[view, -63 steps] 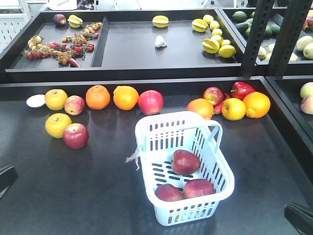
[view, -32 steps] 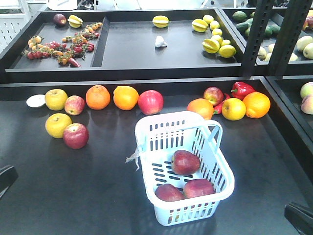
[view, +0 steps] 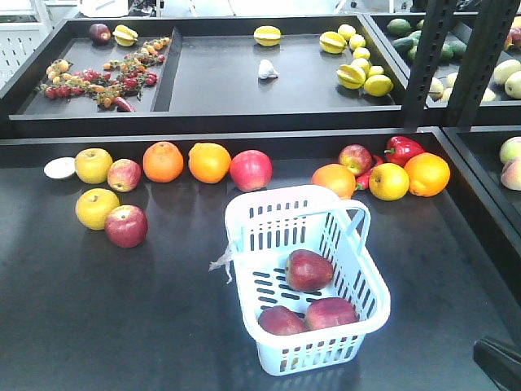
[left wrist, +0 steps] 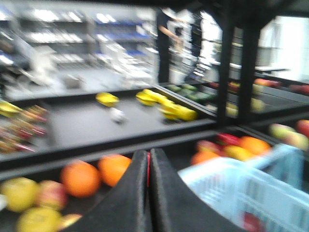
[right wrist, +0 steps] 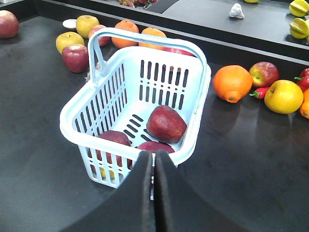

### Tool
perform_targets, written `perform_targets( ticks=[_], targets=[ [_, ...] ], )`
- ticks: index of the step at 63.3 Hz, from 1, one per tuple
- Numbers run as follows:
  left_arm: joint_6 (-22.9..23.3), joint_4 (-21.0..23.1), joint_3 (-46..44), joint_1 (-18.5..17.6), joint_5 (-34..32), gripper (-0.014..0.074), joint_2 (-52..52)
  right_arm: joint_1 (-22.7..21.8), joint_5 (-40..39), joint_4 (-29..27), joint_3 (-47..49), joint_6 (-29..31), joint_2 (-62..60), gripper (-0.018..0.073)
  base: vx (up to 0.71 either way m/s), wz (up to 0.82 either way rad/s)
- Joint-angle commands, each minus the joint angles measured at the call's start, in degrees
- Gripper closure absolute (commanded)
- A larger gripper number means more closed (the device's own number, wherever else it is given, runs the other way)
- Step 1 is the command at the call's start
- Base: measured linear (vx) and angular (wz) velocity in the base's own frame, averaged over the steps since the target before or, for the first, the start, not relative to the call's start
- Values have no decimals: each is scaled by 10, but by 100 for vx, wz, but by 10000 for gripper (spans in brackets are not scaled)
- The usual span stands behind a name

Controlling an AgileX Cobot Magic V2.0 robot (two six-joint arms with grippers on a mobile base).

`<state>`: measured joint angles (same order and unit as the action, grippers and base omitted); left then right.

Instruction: Pick three apples into basket with both arms

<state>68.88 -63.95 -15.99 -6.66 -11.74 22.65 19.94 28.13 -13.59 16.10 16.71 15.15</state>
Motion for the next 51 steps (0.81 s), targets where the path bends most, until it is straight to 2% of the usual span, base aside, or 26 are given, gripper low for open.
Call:
perform_targets(
  ticks=[1, 5, 10, 13, 27, 32, 34, 40, 43, 46, 51],
  targets=[
    [-182, 181, -17, 0, 35, 604, 5, 0, -43, -1, 16, 0, 4, 563, 0, 0],
    [-229, 247, -17, 0, 54, 604, 5, 0, -43, -1, 16, 0, 4, 563, 0, 0],
    [-241, 301, -17, 0, 77, 604, 5, 0, -43, -1, 16, 0, 4, 563, 0, 0],
    [-241, 314, -17, 0, 89, 604, 5, 0, -43, -1, 16, 0, 4, 563, 0, 0],
    [-241, 315, -17, 0, 85, 604, 5, 0, -43, -1, 16, 0, 4, 563, 0, 0],
    [-249, 352, -17, 0, 87, 604, 5, 0, -43, -1, 16, 0, 4, 563, 0, 0],
    [-274, 384, -17, 0, 95, 604, 5, 0, -42, -1, 16, 0, 4, 563, 0, 0],
    [-389, 491, -17, 0, 107, 604, 5, 0, -42, -1, 16, 0, 4, 563, 0, 0],
    [-446, 528, -17, 0, 106, 604, 5, 0, -42, -1, 16, 0, 4, 563, 0, 0],
    [-476, 557, -17, 0, 105, 604, 5, 0, -42, -1, 16, 0, 4, 563, 0, 0],
    [-485, 563, -17, 0, 105, 604, 5, 0, -42, -1, 16, 0, 4, 563, 0, 0]
  ],
)
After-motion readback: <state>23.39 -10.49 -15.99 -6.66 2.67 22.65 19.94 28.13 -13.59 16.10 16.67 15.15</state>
